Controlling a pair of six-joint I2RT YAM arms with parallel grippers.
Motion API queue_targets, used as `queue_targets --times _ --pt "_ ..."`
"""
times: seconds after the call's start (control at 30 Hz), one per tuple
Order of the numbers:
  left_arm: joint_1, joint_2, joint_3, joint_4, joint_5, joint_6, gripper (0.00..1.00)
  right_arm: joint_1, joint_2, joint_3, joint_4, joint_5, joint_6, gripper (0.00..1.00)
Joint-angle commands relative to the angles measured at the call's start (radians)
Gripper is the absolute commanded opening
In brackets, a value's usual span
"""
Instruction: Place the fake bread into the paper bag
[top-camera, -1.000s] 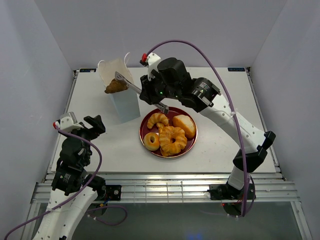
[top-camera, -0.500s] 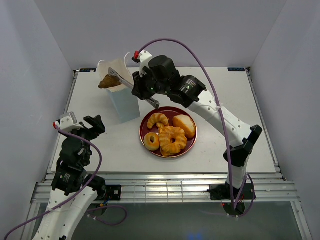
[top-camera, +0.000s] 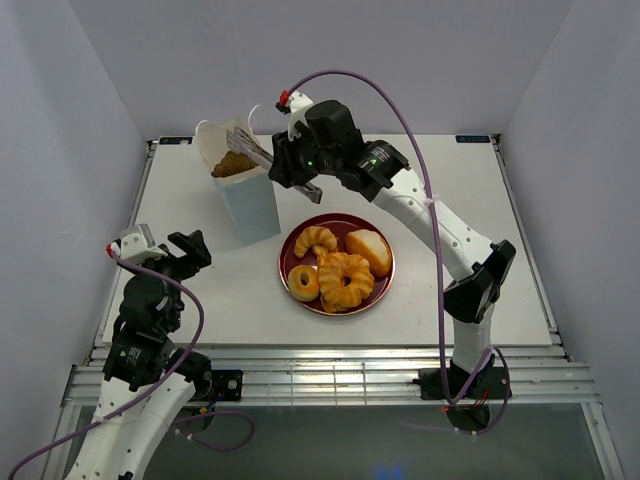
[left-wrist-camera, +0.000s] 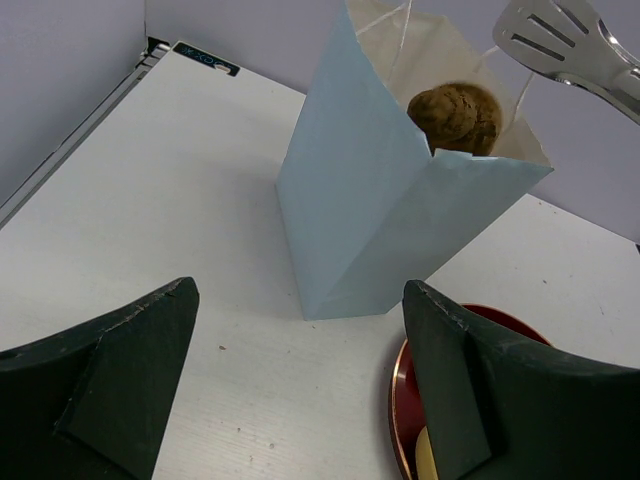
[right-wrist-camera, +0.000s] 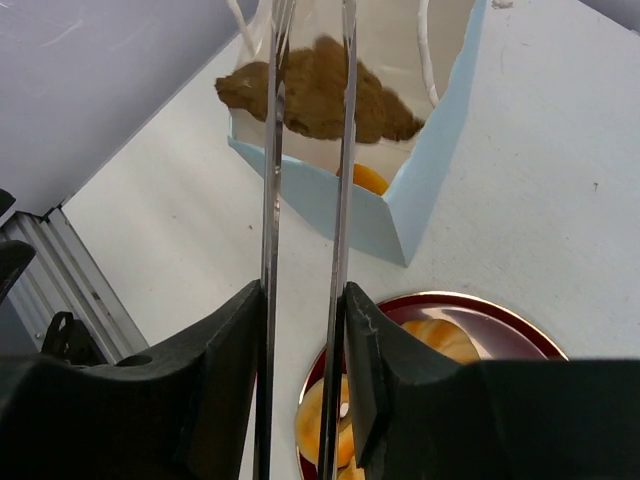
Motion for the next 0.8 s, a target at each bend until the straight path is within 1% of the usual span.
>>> queue_targets --times 0.0,0.03,0.07,0.3,0.43,0.63,0.77 --pt "-0.001 0.005 -0.007 0.01 0.009 0.001 0.93 -0.008 0.0 0.038 0.074 -0.036 0.004 0.43" --pt "-0.001 0.005 -0.007 0.009 0.009 0.001 0.93 -0.008 0.002 0.038 0.076 -0.041 0.002 0.46" --pt "-0.001 0.005 -0.007 0.01 0.009 0.001 0.93 -0.009 0.0 0.038 0.076 -0.041 -0.001 0.47" --pt "-0.001 0.005 -0.007 0.009 0.01 0.001 0.93 -0.011 -0.021 0.038 0.074 -0.038 -0.001 0.47" --pt "-0.001 0.007 -0.007 0.009 0.01 0.001 0.93 -0.012 -0.072 0.015 0.076 -0.073 -0.009 0.48" --pt "-0.001 0.009 -0.007 0.01 0.004 0.002 0.93 -0.011 -0.202 -0.132 0.109 -0.081 -0.001 0.47" --pt "-0.001 0.01 -0.009 0.009 -0.001 0.002 0.93 -0.012 -0.27 -0.201 0.09 -0.075 -0.001 0.46"
